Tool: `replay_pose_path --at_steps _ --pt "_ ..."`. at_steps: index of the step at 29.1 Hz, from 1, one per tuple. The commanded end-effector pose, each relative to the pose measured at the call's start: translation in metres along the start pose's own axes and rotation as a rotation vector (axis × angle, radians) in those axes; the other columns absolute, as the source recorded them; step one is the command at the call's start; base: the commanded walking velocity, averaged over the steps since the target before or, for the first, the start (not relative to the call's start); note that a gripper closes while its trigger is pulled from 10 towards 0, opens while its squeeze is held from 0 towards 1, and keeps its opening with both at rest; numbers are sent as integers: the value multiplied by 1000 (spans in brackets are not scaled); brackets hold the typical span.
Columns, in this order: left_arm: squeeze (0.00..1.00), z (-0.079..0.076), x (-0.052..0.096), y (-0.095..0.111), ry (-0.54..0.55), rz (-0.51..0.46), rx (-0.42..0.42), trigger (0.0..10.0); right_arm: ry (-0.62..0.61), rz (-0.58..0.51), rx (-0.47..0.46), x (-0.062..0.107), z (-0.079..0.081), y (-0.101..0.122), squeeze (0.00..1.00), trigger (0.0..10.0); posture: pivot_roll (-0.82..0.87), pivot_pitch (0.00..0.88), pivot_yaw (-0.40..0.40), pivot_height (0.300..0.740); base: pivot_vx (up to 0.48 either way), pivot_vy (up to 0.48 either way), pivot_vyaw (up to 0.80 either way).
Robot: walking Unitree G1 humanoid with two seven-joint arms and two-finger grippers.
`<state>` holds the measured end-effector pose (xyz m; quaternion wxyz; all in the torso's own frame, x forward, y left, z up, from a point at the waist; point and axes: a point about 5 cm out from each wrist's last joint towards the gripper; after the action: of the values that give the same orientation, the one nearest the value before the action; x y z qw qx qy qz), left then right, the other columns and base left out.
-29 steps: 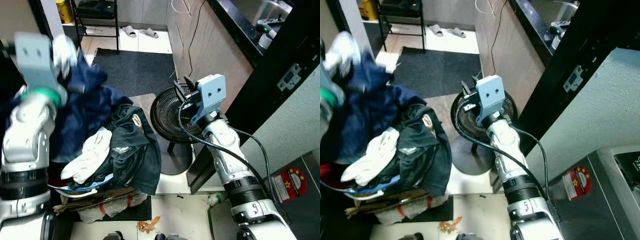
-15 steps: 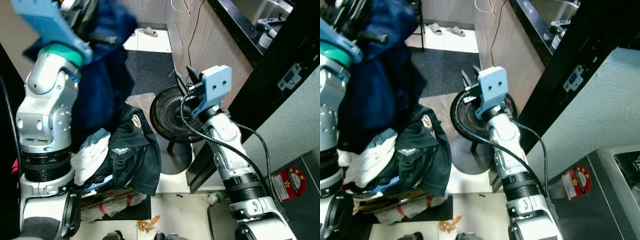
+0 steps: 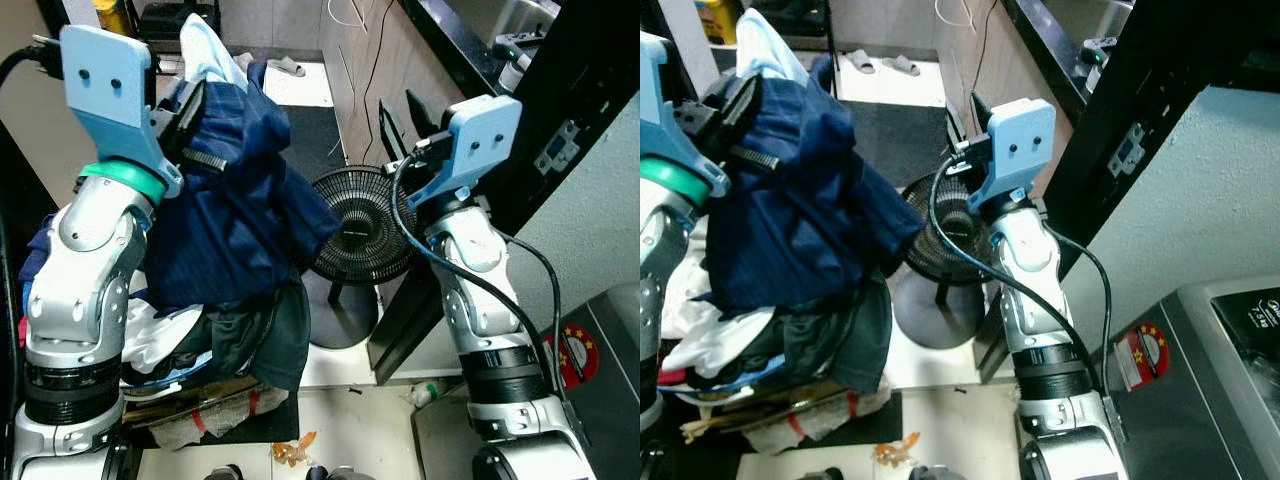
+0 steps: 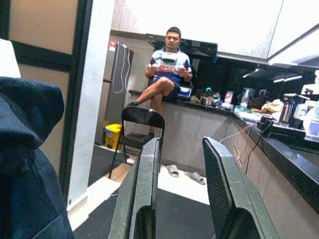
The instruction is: Clothes washing
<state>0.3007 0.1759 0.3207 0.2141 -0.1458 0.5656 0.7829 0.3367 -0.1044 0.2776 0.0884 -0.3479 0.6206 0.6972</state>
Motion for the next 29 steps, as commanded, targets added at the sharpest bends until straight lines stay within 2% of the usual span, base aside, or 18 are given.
replay_pose_path --at_steps 1,4,9,15,29 --pt "0 2 3 3 15 -9 -26 10000 -17 -20 -14 -1 -3 6 0 10000 50 56 -34 740 0 0 0" --pt "0 2 4 3 20 -10 -36 10000 -19 -22 -16 -2 -3 6 0 10000 50 56 -34 740 0 0 0" --pt "0 0 2 -1 48 7 11 10000 -33 5 -19 -1 -4 4 0 10000 46 56 -34 740 0 0 0" --pt "0 1 1 -4 54 21 20 10000 -75 19 -39 -1 -9 2 0 10000 44 60 -33 740 0 0 -800" --pt "0 3 2 -9 54 48 24 10000 -94 24 -44 -2 -9 2 0 10000 46 69 -28 740 0 0 -800"
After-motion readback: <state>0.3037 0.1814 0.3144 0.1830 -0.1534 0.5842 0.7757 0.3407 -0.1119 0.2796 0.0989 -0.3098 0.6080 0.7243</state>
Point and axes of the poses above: a point about 5 cm out from each wrist's last joint towards the gripper, its own x axis pointing back from the gripper into the wrist, its own y axis along the axis of the wrist's last joint, z = x × y, and after that the axes turned 10 degrees about -x, right-handed
